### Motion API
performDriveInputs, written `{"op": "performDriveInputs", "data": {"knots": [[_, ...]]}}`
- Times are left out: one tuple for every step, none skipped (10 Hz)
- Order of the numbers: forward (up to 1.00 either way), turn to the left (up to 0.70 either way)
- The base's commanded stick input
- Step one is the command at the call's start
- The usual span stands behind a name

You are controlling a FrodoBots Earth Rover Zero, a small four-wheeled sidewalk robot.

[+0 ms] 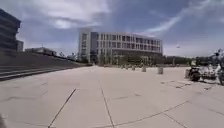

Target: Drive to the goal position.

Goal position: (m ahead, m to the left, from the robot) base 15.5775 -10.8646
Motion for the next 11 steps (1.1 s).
{"op": "performDriveInputs", "data": {"knots": [[0.6, 0.0], [0.6, 0.0], [0.6, 0.0], [0.6, 0.0], [0.6, 0.0], [0.6, 0.0], [0.6, -0.01], [0.6, -0.04], [0.6, -0.14], [0.6, -0.15], [0.6, -0.15]]}}
